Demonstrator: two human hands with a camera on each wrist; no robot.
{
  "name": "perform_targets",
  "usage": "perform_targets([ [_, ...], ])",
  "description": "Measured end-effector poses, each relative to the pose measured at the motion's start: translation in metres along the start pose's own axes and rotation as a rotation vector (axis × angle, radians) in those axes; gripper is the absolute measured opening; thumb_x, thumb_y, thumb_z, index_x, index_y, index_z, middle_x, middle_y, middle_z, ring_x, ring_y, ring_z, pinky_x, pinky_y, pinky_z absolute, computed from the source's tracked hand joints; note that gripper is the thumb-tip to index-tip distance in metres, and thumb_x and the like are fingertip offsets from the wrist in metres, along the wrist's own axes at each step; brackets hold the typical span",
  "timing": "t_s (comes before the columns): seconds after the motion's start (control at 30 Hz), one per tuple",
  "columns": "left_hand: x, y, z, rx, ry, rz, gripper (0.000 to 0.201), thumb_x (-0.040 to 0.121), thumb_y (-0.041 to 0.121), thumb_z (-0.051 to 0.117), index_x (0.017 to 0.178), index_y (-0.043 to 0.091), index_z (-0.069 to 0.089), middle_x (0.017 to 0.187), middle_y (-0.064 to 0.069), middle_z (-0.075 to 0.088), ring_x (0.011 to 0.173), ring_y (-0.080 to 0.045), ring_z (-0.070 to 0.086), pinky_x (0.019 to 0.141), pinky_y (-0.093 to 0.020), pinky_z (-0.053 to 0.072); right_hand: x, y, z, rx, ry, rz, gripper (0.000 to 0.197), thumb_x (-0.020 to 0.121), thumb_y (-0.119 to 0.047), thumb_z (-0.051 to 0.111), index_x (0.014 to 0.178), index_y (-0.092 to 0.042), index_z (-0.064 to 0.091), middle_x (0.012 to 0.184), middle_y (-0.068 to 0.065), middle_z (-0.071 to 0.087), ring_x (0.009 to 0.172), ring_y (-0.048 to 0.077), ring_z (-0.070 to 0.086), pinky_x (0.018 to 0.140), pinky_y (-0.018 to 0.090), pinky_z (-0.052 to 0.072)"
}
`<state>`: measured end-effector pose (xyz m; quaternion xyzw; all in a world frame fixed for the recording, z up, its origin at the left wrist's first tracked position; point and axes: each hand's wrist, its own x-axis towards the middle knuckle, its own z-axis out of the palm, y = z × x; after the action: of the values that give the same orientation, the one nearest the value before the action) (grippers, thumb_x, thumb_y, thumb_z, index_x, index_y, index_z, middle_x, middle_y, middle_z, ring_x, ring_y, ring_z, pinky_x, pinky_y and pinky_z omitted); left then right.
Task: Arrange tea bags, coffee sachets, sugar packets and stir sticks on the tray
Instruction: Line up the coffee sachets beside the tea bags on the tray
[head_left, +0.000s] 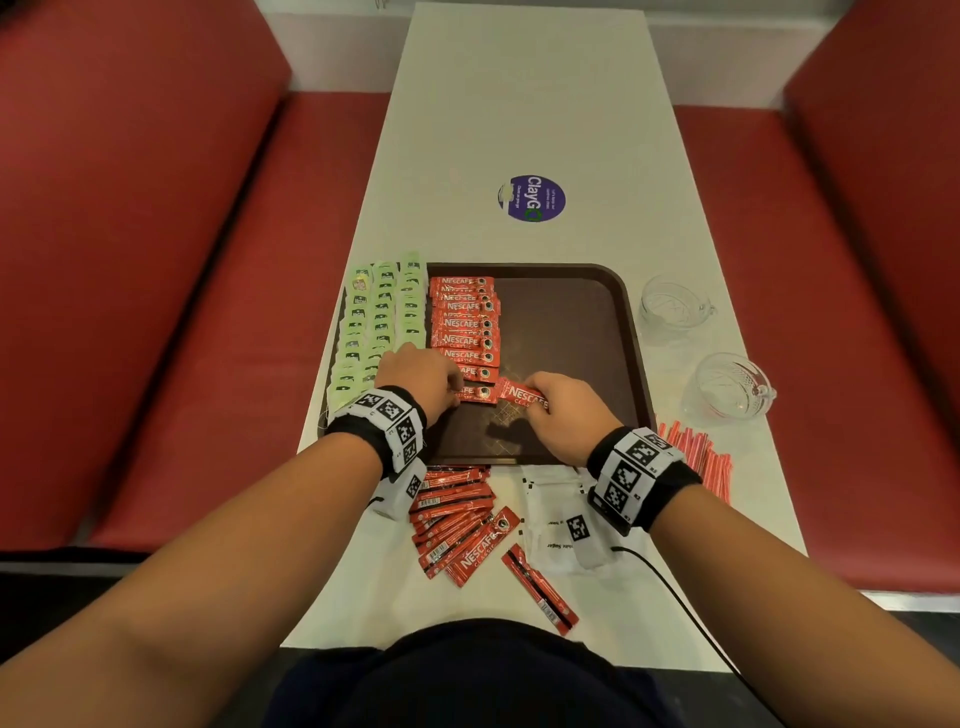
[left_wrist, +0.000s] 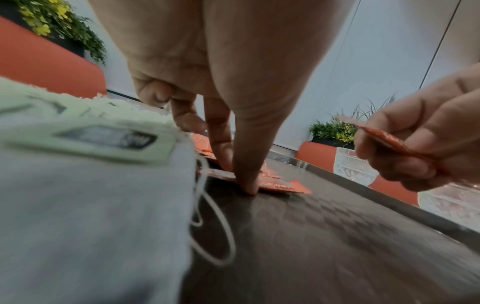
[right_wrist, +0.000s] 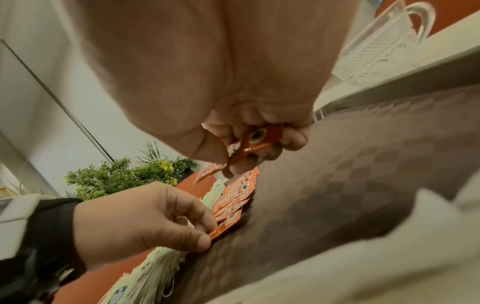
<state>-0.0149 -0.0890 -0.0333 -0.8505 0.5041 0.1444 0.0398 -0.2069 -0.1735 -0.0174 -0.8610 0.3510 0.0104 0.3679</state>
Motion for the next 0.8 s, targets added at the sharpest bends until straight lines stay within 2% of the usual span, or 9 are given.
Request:
perform_targets([
  [0.1, 0.004, -0.001, -0.002, -0.043, 0.001, -0.023, 0.007, 0.088, 0.04, 0.071, 0.094, 0.037, 0.072, 0.096, 0.009, 0.071, 0.109, -0.021, 0.055, 0.098, -0.043, 0.044, -0.002, 0.001, 0.0, -0.01, 0.011, -0.029, 0.022, 0.098, -0.016, 0.053, 0.117, -0.02, 0.065, 0.1, -0.003, 0.065, 0.086, 0.012, 0.058, 0.072, 0.023, 0.042],
  [0.17, 0.005, -0.001, -0.005, -0.062, 0.0, -0.022, 0.005, 0.087, 0.04, 0.071, 0.091, 0.037, 0.072, 0.094, 0.009, 0.071, 0.105, -0.02, 0.058, 0.098, -0.044, 0.045, -0.003, 0.001, -0.001, -0.016, 0.0, -0.034, 0.024, 0.098, -0.014, 0.053, 0.118, -0.02, 0.066, 0.101, -0.004, 0.064, 0.089, 0.014, 0.058, 0.077, 0.025, 0.042],
  [0.27, 0.006, -0.001, -0.008, -0.072, -0.01, -0.015, 0.008, 0.086, 0.043, 0.071, 0.09, 0.036, 0.072, 0.091, 0.009, 0.069, 0.101, -0.019, 0.06, 0.098, -0.044, 0.046, -0.004, -0.001, -0.003, -0.027, -0.018, -0.034, 0.023, 0.098, -0.014, 0.054, 0.114, -0.022, 0.067, 0.095, -0.006, 0.063, 0.087, 0.015, 0.058, 0.078, 0.028, 0.045],
  [0.37, 0.004, 0.0, -0.011, -0.164, 0.066, 0.016, 0.021, 0.09, 0.05, 0.063, 0.092, 0.032, 0.074, 0.087, 0.008, 0.07, 0.09, -0.018, 0.063, 0.091, -0.042, 0.051, -0.003, -0.002, -0.004, -0.028, -0.011, -0.018, 0.019, 0.098, -0.014, 0.056, 0.11, -0.024, 0.068, 0.091, -0.007, 0.063, 0.083, 0.012, 0.058, 0.074, 0.027, 0.044],
  [0.47, -0.006, 0.004, -0.018, -0.373, 0.139, 0.159, 0.033, 0.096, 0.052, 0.053, 0.096, 0.027, 0.075, 0.088, 0.007, 0.07, 0.084, -0.014, 0.062, 0.081, -0.035, 0.05, -0.002, -0.004, -0.004, -0.022, -0.012, -0.019, 0.014, 0.099, -0.016, 0.057, 0.106, -0.024, 0.066, 0.088, -0.008, 0.061, 0.08, 0.01, 0.056, 0.073, 0.024, 0.04],
  [0.53, -0.014, 0.008, -0.025, -0.474, 0.129, 0.278, 0.024, 0.093, 0.049, 0.06, 0.094, 0.03, 0.075, 0.088, 0.013, 0.07, 0.084, -0.008, 0.06, 0.079, -0.031, 0.048, -0.003, -0.008, -0.005, -0.01, -0.012, -0.039, 0.013, 0.099, -0.016, 0.057, 0.107, -0.022, 0.066, 0.092, -0.005, 0.063, 0.084, 0.013, 0.058, 0.076, 0.025, 0.041],
  [0.6, -0.019, 0.009, -0.024, -0.466, 0.068, 0.335, 0.012, 0.089, 0.041, 0.069, 0.094, 0.033, 0.076, 0.088, 0.016, 0.069, 0.086, -0.005, 0.058, 0.08, -0.029, 0.045, -0.003, -0.012, -0.005, 0.001, -0.013, -0.049, 0.013, 0.099, -0.017, 0.057, 0.109, -0.021, 0.066, 0.096, -0.002, 0.064, 0.087, 0.015, 0.059, 0.076, 0.025, 0.043],
  [0.7, -0.018, 0.004, -0.017, -0.414, 0.058, 0.293, 0.007, 0.089, 0.035, 0.071, 0.094, 0.034, 0.076, 0.09, 0.014, 0.07, 0.088, -0.008, 0.06, 0.084, -0.033, 0.048, -0.002, -0.012, -0.004, -0.024, -0.002, -0.052, 0.017, 0.097, -0.02, 0.062, 0.114, -0.022, 0.063, 0.103, -0.003, 0.066, 0.094, 0.015, 0.061, 0.083, 0.027, 0.047],
  [0.8, -0.016, -0.008, -0.014, -0.355, 0.05, 0.163, 0.006, 0.089, 0.035, 0.07, 0.093, 0.032, 0.074, 0.092, 0.011, 0.07, 0.089, -0.012, 0.062, 0.086, -0.034, 0.051, -0.002, -0.008, -0.003, -0.055, 0.015, -0.018, 0.041, 0.091, -0.023, 0.069, 0.129, -0.023, 0.054, 0.118, -0.004, 0.063, 0.106, 0.015, 0.061, 0.093, 0.029, 0.049],
])
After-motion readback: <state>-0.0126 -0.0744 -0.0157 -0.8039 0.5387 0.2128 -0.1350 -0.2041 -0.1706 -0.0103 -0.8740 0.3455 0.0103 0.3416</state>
